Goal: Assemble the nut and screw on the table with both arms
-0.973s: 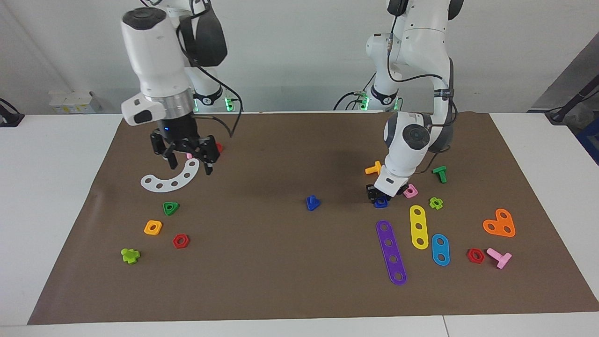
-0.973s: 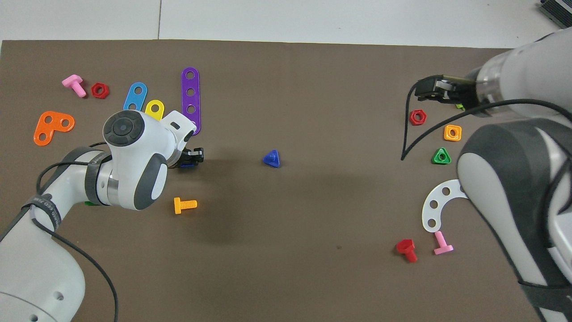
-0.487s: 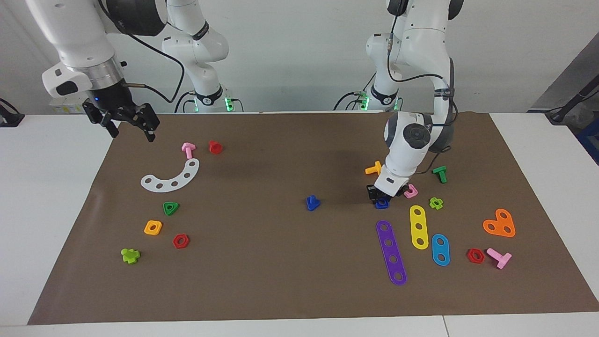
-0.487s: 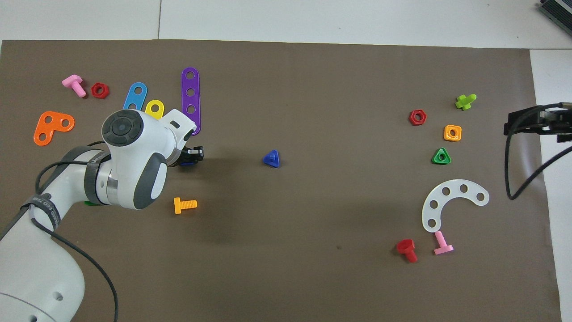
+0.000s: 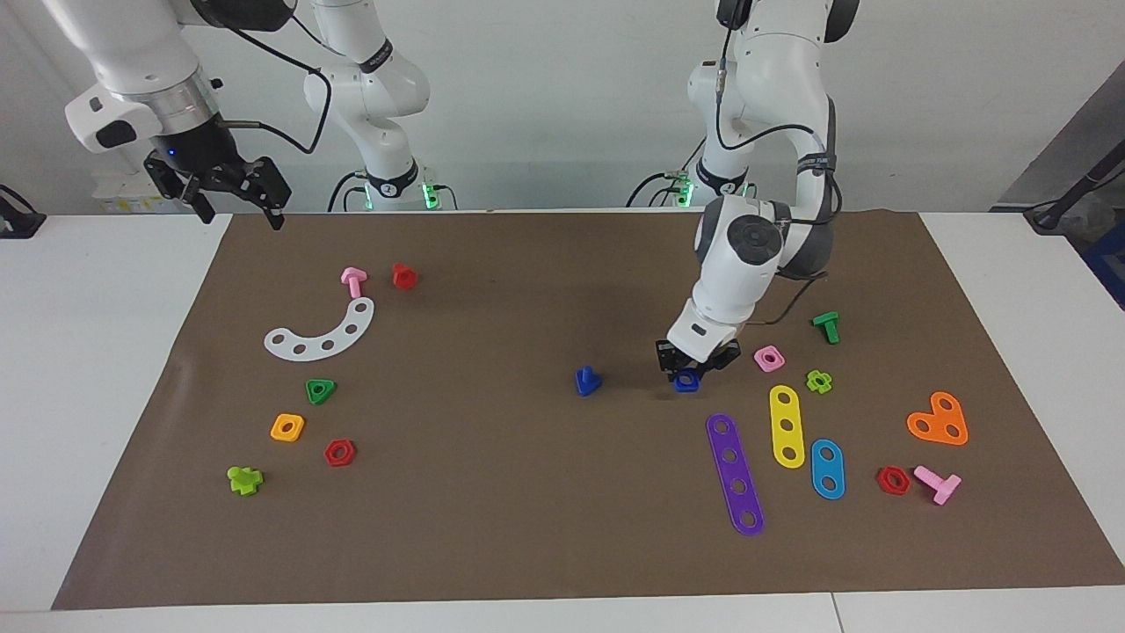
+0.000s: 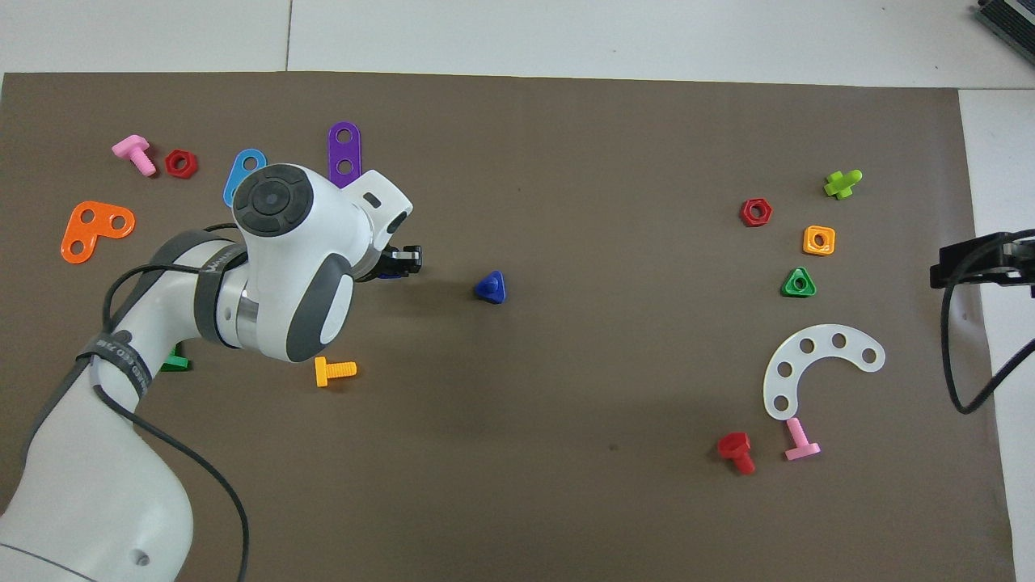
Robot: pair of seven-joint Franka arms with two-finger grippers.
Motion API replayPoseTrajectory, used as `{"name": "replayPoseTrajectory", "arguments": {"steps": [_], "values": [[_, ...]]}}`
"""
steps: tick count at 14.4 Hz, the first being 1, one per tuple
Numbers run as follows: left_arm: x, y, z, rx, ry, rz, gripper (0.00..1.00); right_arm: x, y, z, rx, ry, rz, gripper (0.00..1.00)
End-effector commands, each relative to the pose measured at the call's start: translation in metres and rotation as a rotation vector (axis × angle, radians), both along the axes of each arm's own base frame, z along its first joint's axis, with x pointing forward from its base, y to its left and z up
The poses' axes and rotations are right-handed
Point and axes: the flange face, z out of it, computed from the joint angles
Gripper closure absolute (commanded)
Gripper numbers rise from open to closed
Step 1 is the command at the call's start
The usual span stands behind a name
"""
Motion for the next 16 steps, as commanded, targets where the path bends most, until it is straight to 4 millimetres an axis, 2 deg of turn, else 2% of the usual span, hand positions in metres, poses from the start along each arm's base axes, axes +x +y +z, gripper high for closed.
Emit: {"name": "replayPoseTrajectory", "arguments": {"steps": [1, 4, 9, 16], "values": [[0.01, -0.05, -0.001, -0.02, 0.009, 0.015, 0.66, -0.009, -0.005, -0.003, 0.011, 0.01, 0.042, 0.0], [0.003, -0.082, 0.01, -0.024, 0.014, -0.013, 0.67, -0.009, -0.008, -0.003, 0.011, 0.01, 0.049, 0.0], [-0.018, -0.113, 0.004, -0.019, 0.023, -0.032, 0.67, -0.011, -0.017, -0.004, 0.014, 0.014, 0.053, 0.0], [-0.025, -0.115, -0.007, -0.006, 0.033, -0.039, 0.68, -0.012, -0.022, -0.004, 0.017, 0.012, 0.053, 0.0]]}}
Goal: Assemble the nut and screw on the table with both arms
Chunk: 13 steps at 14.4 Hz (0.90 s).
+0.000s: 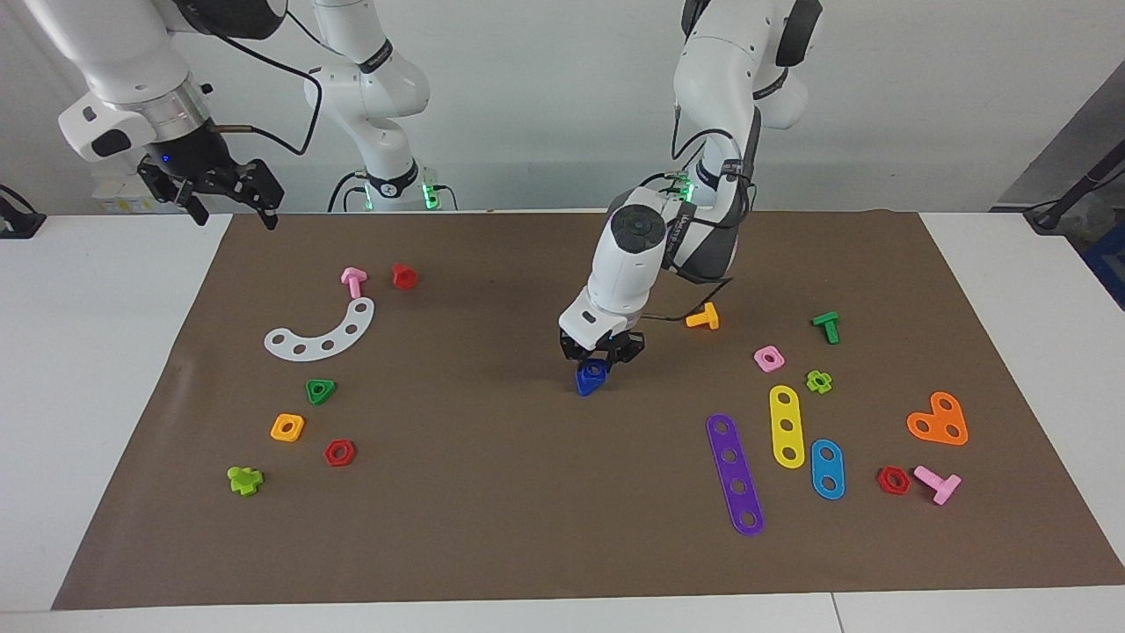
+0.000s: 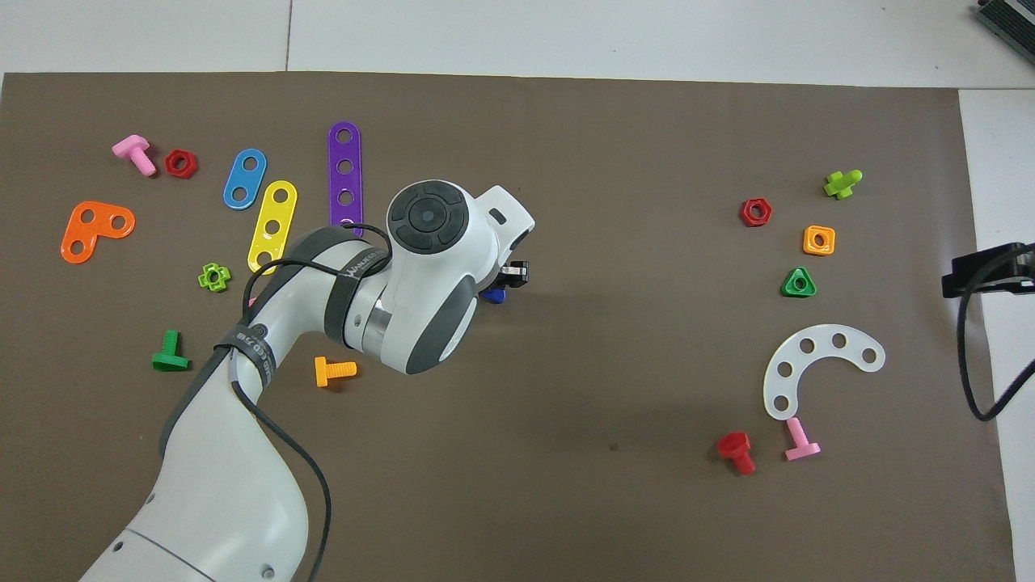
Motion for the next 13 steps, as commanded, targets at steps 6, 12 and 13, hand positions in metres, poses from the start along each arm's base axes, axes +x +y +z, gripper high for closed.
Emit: {"name": "replayPoseTrajectory", "arguments": {"steps": [6, 12, 13], "values": [[-0.008, -0.001, -0.02, 0.005, 0.016, 0.01, 0.7, -0.011, -0.004, 0.0, 0.014, 0.0, 0.023, 0.0], [0.003, -0.006, -0.004, -0.032, 0.037, 0.037, 0.7, -0.011, -0.007, -0.001, 0.014, 0.0, 0.028, 0.0], [0.005, -0.008, 0.001, -0.034, 0.044, 0.035, 0.7, -0.011, -0.008, -0.002, 0.015, 0.002, 0.037, 0.0]]}}
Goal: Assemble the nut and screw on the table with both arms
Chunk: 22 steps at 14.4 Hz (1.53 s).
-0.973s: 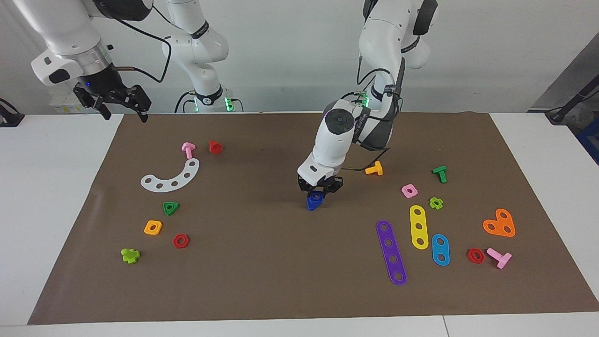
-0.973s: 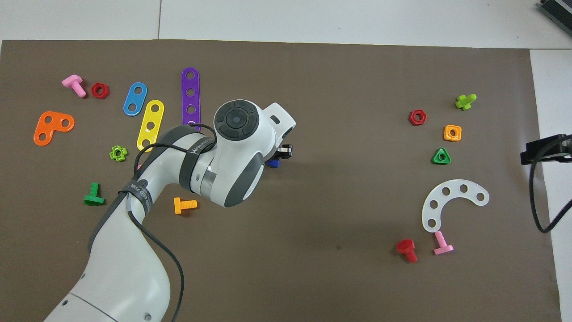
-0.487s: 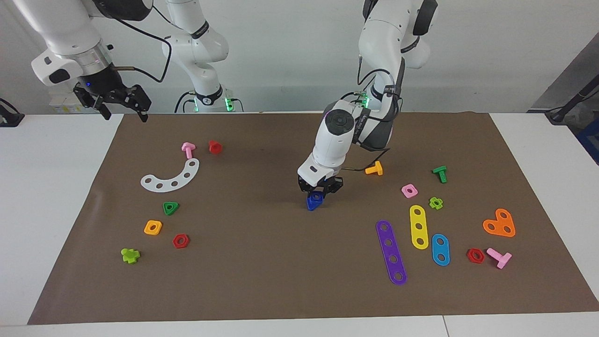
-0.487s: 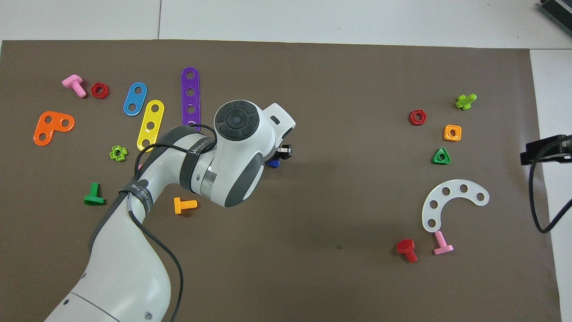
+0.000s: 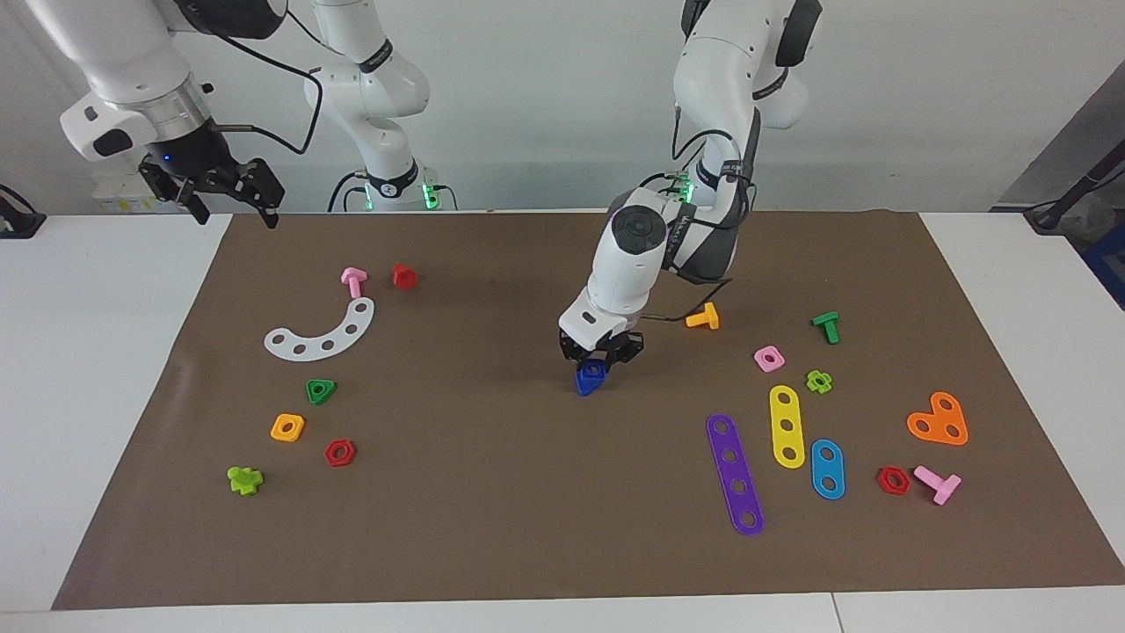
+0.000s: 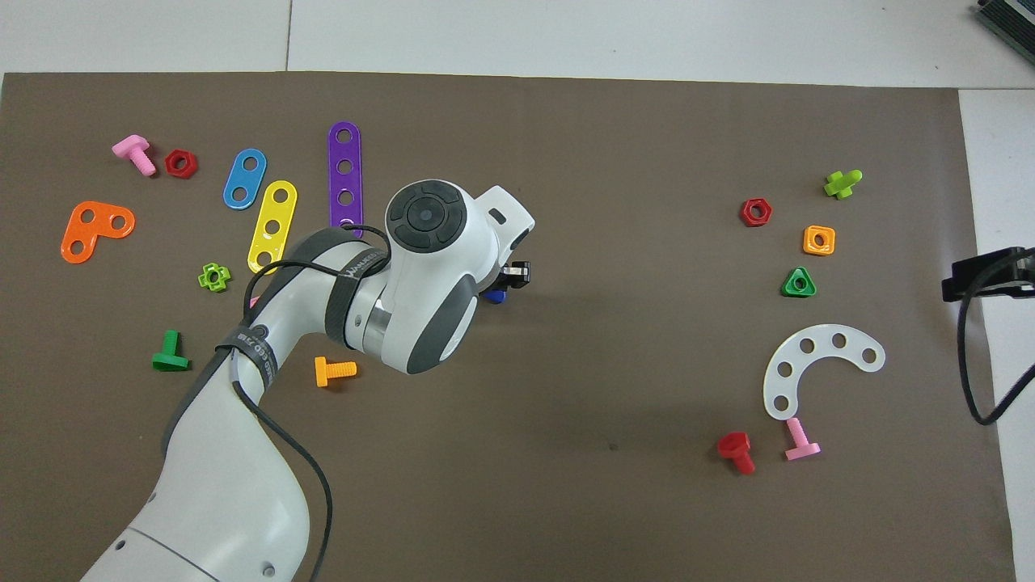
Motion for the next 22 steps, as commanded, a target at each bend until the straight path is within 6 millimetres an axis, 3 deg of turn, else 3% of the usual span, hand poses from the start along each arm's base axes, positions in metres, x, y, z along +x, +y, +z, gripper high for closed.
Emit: {"name": "replayPoseTrajectory", "arguments": {"steps": [1, 16, 17, 21, 22], "values": [[0.007, -0.006, 0.005, -0.013, 0.031, 0.019, 0.7, -0.009, -0.012, -0.001, 0.014, -0.001, 0.027, 0.0], [-0.009, 0.001, -0.028, 0.007, 0.039, 0.022, 0.71, -0.011, -0.016, -0.001, 0.015, -0.003, 0.033, 0.0], [-0.009, 0.002, -0.029, 0.008, 0.04, 0.022, 0.63, -0.011, -0.016, -0.001, 0.015, -0.003, 0.033, 0.0], [-0.008, 0.002, -0.029, 0.017, 0.027, 0.016, 0.03, -0.011, -0.016, -0.001, 0.017, -0.001, 0.033, 0.0], [-0.008, 0.002, -0.028, 0.016, 0.025, 0.016, 0.0, -0.011, -0.016, -0.001, 0.017, -0.001, 0.033, 0.0]]}}
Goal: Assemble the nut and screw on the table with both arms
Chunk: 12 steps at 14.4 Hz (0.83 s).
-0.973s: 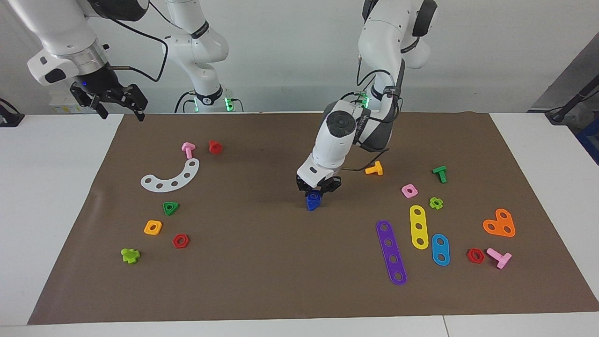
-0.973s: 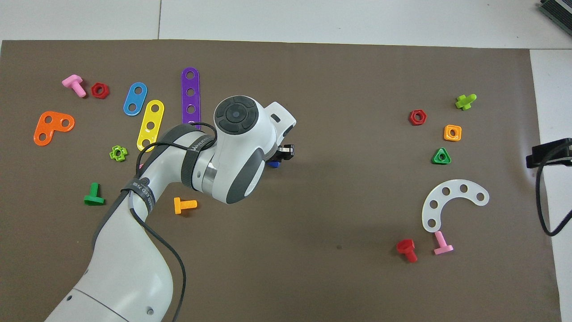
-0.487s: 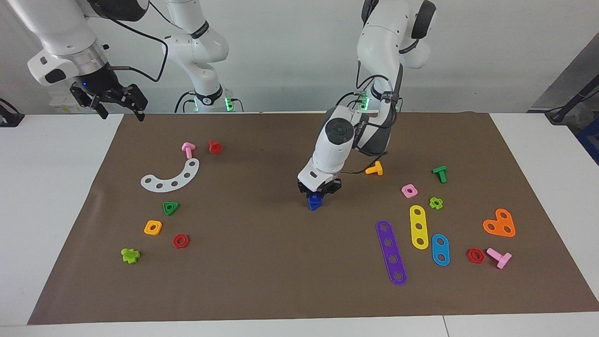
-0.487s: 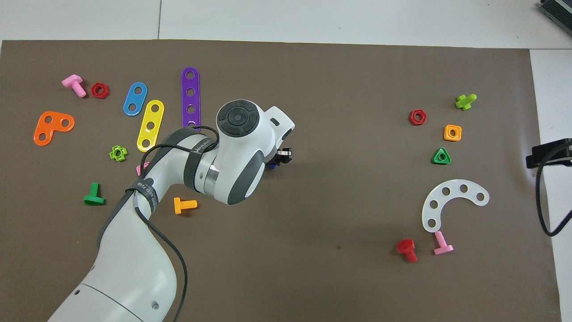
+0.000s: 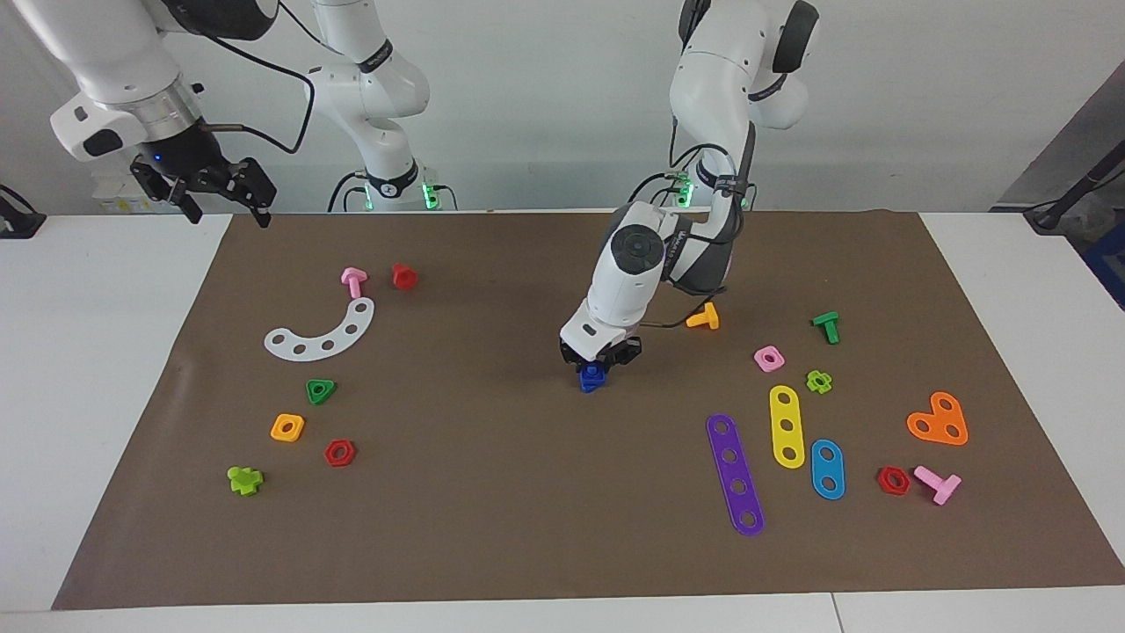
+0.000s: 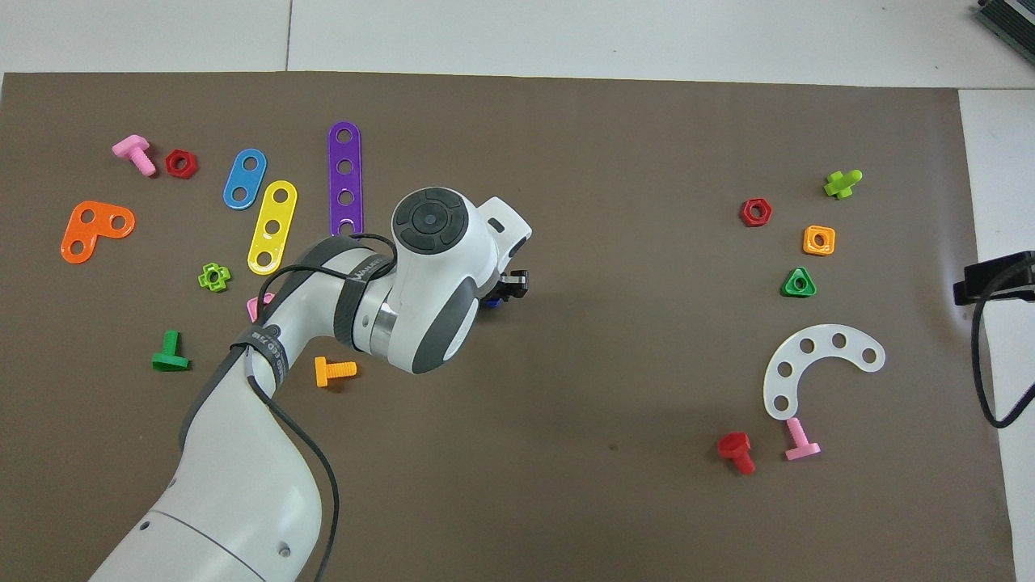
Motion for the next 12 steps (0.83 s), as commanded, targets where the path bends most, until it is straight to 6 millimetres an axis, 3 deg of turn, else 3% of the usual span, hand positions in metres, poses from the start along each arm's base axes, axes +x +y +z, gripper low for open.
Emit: {"name": "replayPoseTrajectory", "arguments": {"steps": [1, 4, 6, 7, 9, 12], "values": [[-0.002, -0.001, 0.004, -0.001, -0.022, 0.006, 0.0, -0.009, -0.004, 0.001, 0.015, -0.007, 0.031, 0.0], [0.021, 0.01, 0.028, 0.009, -0.034, 0.017, 0.0, -0.009, -0.002, 0.001, 0.023, -0.008, 0.026, 0.0], [0.045, 0.04, 0.038, 0.073, -0.031, 0.029, 0.0, -0.005, 0.005, 0.002, 0.015, -0.027, 0.039, 0.0], [0.065, 0.064, 0.05, 0.086, -0.034, 0.054, 0.0, -0.002, 0.007, 0.003, -0.001, -0.035, 0.047, 0.0], [0.101, 0.133, 0.069, 0.093, -0.055, 0.082, 0.0, 0.008, 0.013, 0.008, -0.03, -0.046, 0.061, 0.0], [0.125, 0.236, 0.093, 0.079, -0.074, -0.004, 0.0, 0.009, 0.014, 0.007, -0.022, -0.046, 0.043, 0.0]]}}
